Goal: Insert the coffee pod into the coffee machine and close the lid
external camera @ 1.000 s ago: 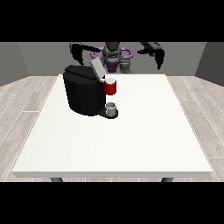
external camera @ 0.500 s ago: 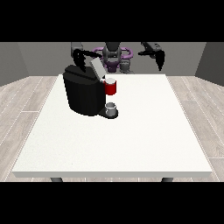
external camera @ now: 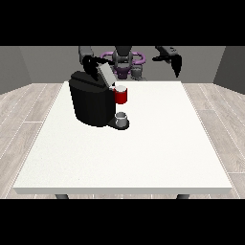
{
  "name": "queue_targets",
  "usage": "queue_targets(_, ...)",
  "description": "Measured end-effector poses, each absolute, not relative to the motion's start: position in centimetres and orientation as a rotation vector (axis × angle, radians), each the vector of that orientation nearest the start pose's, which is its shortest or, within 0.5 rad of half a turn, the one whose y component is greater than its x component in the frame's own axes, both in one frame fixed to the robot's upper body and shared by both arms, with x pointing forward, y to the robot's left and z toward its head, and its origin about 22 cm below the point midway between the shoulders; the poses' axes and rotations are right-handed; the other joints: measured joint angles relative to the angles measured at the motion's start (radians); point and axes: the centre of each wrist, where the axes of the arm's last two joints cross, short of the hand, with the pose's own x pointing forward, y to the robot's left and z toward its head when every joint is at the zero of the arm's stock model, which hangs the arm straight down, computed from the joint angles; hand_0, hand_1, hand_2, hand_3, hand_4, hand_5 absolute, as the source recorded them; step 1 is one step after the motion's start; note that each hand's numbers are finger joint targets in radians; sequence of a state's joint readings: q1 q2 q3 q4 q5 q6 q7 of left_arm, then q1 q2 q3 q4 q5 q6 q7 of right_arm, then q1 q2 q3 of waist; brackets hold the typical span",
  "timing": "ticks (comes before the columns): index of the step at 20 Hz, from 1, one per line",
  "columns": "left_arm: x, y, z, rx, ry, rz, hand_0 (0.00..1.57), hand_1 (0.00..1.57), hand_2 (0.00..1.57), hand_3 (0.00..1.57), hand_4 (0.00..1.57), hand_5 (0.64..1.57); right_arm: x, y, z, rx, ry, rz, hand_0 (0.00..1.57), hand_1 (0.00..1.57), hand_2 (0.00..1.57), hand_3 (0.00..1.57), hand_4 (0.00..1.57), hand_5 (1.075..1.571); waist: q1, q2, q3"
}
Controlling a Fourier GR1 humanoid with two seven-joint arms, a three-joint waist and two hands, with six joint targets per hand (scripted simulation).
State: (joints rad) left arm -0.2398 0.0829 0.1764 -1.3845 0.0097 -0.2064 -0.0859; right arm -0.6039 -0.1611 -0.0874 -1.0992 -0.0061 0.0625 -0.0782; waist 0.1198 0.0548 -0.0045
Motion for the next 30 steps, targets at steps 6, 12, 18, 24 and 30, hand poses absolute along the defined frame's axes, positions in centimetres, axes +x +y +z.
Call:
queue_targets(6, 30.5, 26.2, 2.8, -0.061, -1.682, -0.137, 0.00, 0.00, 0.00, 0.00, 0.00, 1.571, 38.6, -21.1, 7.4, 0.007, -1.746, 0.279, 0.00, 0.00, 0.00, 0.00, 0.00, 1.571, -0.003, 0.003, 0.0012)
queue_targets(12, 30.4, 26.8, 2.2, -0.046, -1.687, -0.116, 0.00, 0.00, 0.00, 0.00, 0.19, 1.571, 39.2, -20.4, 8.4, 0.013, -1.754, 0.298, 0.00, 0.00, 0.00, 0.00, 0.18, 1.571, -0.007, 0.010, 0.0034)
queue_targets(18, 30.5, 28.2, 1.6, -0.036, -1.672, -0.099, 0.00, 0.00, 0.00, 0.00, 0.18, 1.571, 39.7, -18.6, 9.7, 0.014, -1.739, 0.349, 0.00, 0.00, 0.00, 0.00, 0.06, 1.571, -0.007, 0.012, 0.0055)
queue_targets(24, 30.7, 28.3, 2.0, -0.057, -1.700, -0.127, 0.00, 0.00, 0.00, 0.00, 0.12, 1.571, 40.2, -16.8, 10.5, -0.016, -1.771, 0.440, 0.00, 0.00, 0.00, 0.00, 0.14, 1.571, 0.016, 0.022, 0.0044)
queue_targets(30, 30.5, 25.9, 1.9, -0.083, -1.749, -0.150, 0.00, 0.00, 0.00, 0.00, 0.14, 1.571, 40.9, -15.6, 11.8, -0.021, -1.785, 0.455, 0.00, 0.00, 0.00, 0.00, 0.13, 1.571, 0.031, 0.016, 0.0045)
